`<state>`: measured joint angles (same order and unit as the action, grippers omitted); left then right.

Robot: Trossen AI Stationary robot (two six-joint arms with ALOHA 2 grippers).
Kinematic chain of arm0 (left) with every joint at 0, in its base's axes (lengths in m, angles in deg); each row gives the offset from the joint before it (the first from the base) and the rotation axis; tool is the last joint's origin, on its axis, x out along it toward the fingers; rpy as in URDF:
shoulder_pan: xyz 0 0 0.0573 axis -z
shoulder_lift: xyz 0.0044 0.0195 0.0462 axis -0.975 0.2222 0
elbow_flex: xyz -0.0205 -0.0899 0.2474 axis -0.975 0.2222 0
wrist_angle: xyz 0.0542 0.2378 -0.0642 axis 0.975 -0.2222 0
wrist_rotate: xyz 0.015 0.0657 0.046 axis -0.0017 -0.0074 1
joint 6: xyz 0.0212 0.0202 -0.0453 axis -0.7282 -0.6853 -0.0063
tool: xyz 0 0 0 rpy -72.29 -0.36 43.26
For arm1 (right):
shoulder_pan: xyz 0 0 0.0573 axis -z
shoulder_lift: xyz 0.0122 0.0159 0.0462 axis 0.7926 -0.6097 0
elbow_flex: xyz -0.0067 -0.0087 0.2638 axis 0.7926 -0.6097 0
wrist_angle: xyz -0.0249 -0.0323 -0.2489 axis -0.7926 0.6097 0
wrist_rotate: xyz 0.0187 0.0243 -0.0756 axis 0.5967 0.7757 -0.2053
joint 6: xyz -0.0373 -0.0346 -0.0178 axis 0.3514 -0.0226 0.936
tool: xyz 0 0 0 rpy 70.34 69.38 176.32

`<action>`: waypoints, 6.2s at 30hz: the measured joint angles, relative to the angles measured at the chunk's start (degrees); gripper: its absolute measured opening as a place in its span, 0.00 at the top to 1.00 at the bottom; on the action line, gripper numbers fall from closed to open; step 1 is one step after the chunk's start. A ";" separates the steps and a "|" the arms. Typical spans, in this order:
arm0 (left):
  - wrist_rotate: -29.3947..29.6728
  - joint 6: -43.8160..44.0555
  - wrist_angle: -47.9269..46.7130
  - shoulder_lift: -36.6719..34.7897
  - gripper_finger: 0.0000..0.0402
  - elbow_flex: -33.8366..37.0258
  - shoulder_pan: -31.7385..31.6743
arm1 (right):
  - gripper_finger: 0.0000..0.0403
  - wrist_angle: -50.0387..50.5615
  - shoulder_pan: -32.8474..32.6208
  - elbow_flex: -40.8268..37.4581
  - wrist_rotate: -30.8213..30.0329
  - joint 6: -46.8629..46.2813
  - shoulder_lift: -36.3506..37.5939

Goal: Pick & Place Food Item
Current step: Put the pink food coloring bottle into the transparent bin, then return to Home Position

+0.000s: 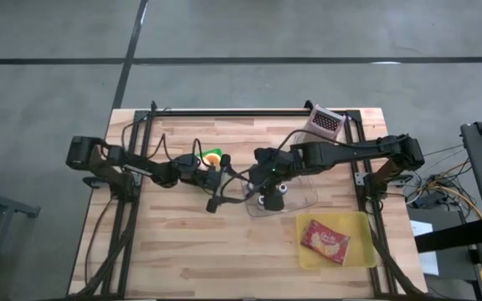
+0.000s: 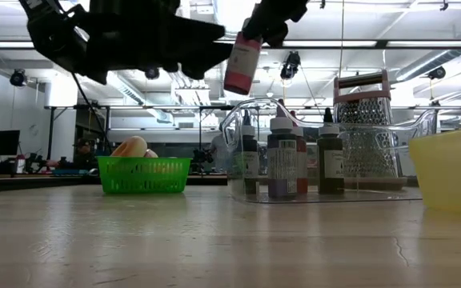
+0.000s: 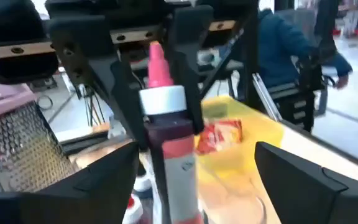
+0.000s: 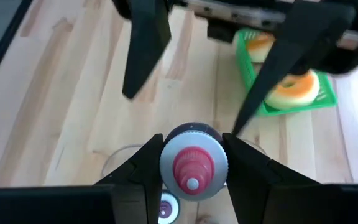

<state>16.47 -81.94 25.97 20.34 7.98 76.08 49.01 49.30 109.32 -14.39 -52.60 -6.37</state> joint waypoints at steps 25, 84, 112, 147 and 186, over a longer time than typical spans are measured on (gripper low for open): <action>5.38 -5.15 -28.42 -21.68 0.20 5.06 -0.02 | 0.69 14.60 0.04 1.23 -7.40 -5.90 4.90; 7.21 -3.42 -27.09 -21.92 0.20 6.17 -0.06 | 0.69 14.74 -10.73 -13.49 -9.56 -21.07 4.81; 7.23 -2.78 -27.07 -21.92 0.20 6.17 -0.04 | 0.69 -5.97 -6.16 -26.48 -2.51 -15.89 4.81; 7.23 -2.78 -27.07 -21.92 0.20 6.17 -0.06 | 0.69 -10.32 -5.62 -28.72 -0.02 -15.47 3.89; 7.25 -2.78 -27.05 -21.92 0.20 6.17 -0.02 | 0.36 -9.21 -5.60 -25.74 -1.24 -17.33 3.65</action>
<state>23.72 -84.72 -1.08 -1.58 14.15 76.06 39.80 43.70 83.58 -15.63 -69.93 -2.72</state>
